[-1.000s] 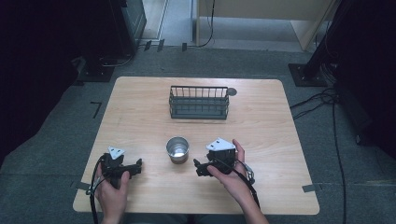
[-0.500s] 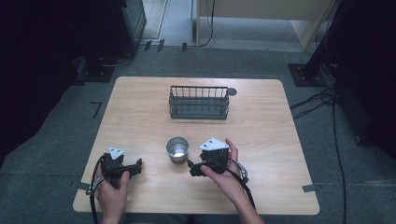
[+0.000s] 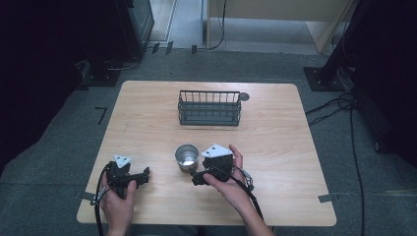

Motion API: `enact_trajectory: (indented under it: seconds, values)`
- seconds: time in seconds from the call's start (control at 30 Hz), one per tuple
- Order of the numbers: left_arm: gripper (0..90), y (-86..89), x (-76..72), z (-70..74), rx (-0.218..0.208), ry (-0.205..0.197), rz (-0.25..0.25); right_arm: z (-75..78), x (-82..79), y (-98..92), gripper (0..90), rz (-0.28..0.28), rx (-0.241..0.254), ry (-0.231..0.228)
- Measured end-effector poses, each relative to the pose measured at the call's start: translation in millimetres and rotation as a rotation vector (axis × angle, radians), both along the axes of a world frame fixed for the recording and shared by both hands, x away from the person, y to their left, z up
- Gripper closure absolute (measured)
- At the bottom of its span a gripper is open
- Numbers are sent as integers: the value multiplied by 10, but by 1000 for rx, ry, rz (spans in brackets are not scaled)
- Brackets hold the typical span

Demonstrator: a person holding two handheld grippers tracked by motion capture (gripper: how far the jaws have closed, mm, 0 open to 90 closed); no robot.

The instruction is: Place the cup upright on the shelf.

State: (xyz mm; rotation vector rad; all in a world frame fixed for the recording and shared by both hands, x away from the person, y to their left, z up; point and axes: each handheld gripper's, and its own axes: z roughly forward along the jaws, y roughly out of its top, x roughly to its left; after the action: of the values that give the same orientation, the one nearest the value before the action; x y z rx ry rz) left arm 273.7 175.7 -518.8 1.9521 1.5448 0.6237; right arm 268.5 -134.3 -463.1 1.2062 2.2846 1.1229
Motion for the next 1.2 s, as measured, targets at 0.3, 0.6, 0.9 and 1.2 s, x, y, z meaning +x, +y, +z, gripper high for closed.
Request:
enact_trajectory:
  seconds: [0.3, 0.6, 0.9, 1.2]
  values:
    - [0, 0, 0, 0, 0, 0, 0, 10, 35, 122, 0, 20, 3, 3]
    - [0, 0, 0, 0, 0, 0, 0, -25, 71, 241, 0, 37, 6, 11]
    - [0, 0, 0, 0, 0, 0, 0, -86, 119, 320, 0, 24, 22, 21]
    - [0, 0, 0, 0, 0, 0, 0, -175, 141, 433, 66, -22, -3, 1]
